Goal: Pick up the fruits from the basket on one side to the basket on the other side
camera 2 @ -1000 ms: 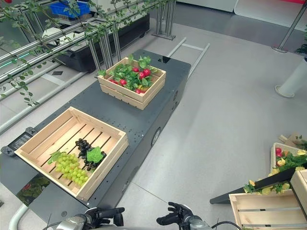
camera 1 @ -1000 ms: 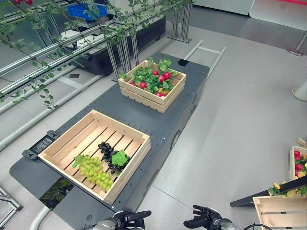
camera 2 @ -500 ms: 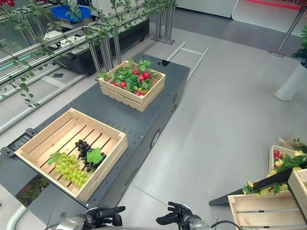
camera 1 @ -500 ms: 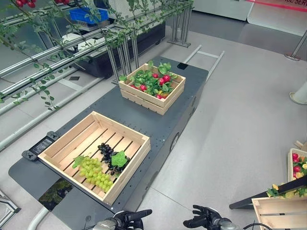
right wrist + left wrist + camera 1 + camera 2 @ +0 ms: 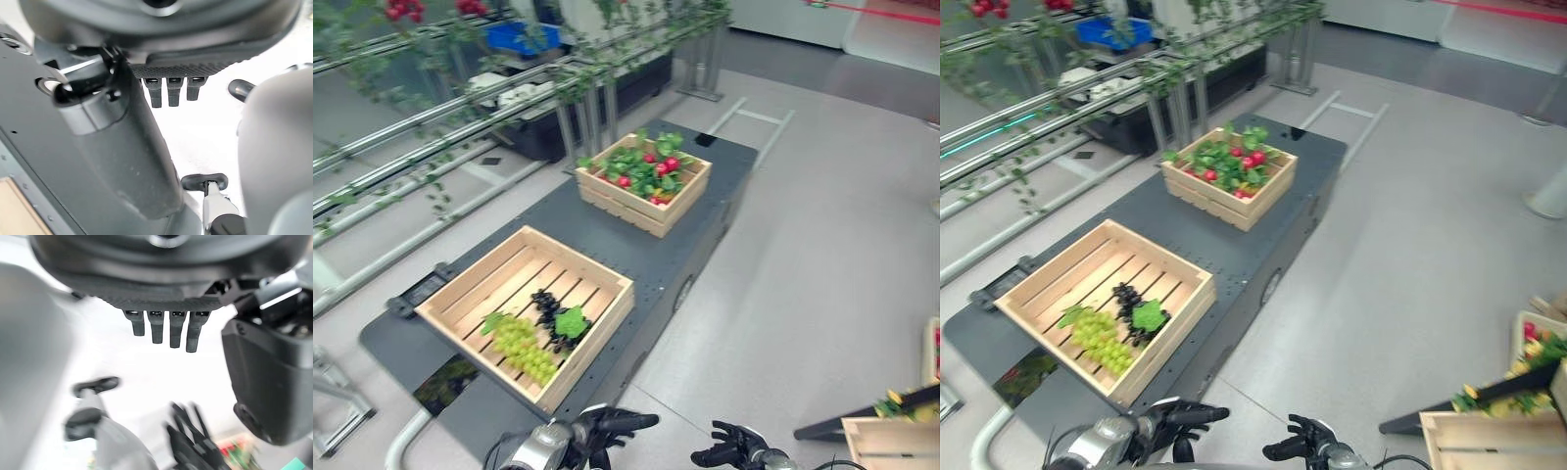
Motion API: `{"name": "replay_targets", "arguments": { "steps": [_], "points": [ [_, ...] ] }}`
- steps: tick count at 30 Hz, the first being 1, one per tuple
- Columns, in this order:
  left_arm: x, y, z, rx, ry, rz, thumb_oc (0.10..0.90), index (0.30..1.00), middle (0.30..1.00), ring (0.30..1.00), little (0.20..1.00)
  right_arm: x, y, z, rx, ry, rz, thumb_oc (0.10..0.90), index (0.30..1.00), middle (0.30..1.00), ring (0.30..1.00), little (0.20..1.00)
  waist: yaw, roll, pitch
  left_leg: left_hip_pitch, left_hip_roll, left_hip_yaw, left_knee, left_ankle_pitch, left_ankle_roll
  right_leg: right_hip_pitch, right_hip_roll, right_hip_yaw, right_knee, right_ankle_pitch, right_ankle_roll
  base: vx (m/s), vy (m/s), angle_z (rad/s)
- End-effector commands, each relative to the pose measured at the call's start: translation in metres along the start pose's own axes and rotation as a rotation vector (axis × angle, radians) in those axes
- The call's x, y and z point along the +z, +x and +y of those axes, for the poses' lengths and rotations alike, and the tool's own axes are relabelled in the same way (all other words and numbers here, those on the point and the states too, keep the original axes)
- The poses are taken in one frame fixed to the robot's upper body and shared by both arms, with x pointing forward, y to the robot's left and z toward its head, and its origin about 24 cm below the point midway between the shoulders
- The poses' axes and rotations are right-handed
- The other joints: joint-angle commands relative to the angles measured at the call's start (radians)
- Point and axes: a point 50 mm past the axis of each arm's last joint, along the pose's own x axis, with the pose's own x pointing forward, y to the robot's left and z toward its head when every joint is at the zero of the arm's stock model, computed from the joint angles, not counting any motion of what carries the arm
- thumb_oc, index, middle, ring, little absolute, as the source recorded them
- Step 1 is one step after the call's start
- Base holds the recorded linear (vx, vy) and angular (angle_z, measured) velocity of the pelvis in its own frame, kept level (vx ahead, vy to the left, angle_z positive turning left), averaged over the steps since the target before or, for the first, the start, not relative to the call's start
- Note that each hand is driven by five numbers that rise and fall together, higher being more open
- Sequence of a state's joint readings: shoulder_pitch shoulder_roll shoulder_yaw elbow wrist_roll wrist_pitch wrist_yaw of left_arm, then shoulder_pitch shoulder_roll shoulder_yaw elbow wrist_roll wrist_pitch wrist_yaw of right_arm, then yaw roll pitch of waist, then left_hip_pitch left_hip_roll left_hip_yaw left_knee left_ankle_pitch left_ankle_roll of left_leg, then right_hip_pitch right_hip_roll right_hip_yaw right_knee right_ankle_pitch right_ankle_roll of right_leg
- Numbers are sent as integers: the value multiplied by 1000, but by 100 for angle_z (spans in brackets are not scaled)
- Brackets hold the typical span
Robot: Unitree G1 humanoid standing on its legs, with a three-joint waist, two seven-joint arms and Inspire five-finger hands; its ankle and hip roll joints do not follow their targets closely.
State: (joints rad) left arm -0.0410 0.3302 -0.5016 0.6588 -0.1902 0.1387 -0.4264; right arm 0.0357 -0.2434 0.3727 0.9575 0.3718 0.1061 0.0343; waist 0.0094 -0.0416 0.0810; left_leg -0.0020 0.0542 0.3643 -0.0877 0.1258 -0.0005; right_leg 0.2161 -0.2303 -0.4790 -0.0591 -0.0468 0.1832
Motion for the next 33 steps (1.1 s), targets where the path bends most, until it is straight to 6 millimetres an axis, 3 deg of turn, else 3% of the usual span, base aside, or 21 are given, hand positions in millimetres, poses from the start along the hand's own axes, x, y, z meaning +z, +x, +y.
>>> {"name": "replay_targets", "arguments": {
  "steps": [1,5,8,9,11,14,18,21,25,28,30,33],
  "points": [
    [57,-8,12,-30,185,-219,800,900,900,900,900,37,2,-6,-38,21,-132,800,900,900,900,900,30,57,42,115,-17,-13,24,-142,-29,-122,41,67,114,25,-26,112,337,21],
    [94,-30,14,-23,323,-384,800,900,900,900,900,37,-2,-12,-81,12,-152,800,900,900,900,900,31,56,55,122,-50,-29,27,-161,1,-174,-9,88,244,72,2,71,308,34],
    [142,-60,14,48,429,-598,800,900,900,900,900,31,-6,-23,-121,32,-146,800,900,900,900,900,30,63,86,126,-73,-76,14,-166,31,-264,-66,135,470,131,17,36,286,48],
    [147,-65,13,66,446,-633,800,900,900,900,900,30,-6,-24,-122,34,-147,800,900,900,900,900,30,61,90,126,-77,-84,12,-166,34,-278,-73,143,495,135,20,-33,147,47],
    [168,-83,14,120,494,-728,800,900,900,900,900,25,-8,-28,-131,45,-151,800,900,900,900,900,27,66,99,115,-80,-115,12,-158,48,-318,-62,169,554,155,3,-23,63,51],
    [190,-114,16,295,591,-890,800,900,900,900,900,13,-9,-34,-162,123,-139,800,900,900,900,900,13,50,101,114,-101,-217,14,-168,55,-342,32,257,473,137,-6,72,-67,71],
    [197,-132,20,411,614,-972,800,900,900,900,900,5,-9,-30,-154,181,-135,800,900,900,900,900,14,18,92,95,-115,-278,34,-192,59,-333,52,332,214,169,-6,120,-213,91],
    [193,-136,27,483,616,-973,800,900,900,900,900,-2,-7,-27,-139,235,-114,800,900,900,900,900,16,-4,88,95,-113,-321,47,-229,61,-332,34,408,12,255,20,199,-329,71],
    [190,-142,39,544,561,-983,800,900,900,900,900,-11,-7,-22,-112,252,-88,800,900,900,900,900,6,-12,90,94,-89,-358,66,-248,60,-337,38,457,36,254,25,201,-352,79],
    [186,-146,40,567,475,-1006,800,900,900,900,900,-17,-8,-16,-95,259,-65,800,900,900,900,900,3,-28,90,69,-34,-373,126,-242,35,-305,89,435,105,134,-1,206,-420,62],
    [182,-146,35,604,463,-1021,800,900,900,900,900,-14,-10,-12,-82,218,-75,800,900,900,900,900,-2,-44,96,53,11,-341,139,-218,10,-293,104,403,104,112,-26,153,-294,76],
    [185,-145,32,604,472,-1043,800,900,900,900,900,-10,-11,-15,-94,233,-93,800,900,900,900,900,-8,-46,98,40,58,-281,115,-180,-11,-284,115,366,86,99,-52,61,-174,40]
  ]
}}
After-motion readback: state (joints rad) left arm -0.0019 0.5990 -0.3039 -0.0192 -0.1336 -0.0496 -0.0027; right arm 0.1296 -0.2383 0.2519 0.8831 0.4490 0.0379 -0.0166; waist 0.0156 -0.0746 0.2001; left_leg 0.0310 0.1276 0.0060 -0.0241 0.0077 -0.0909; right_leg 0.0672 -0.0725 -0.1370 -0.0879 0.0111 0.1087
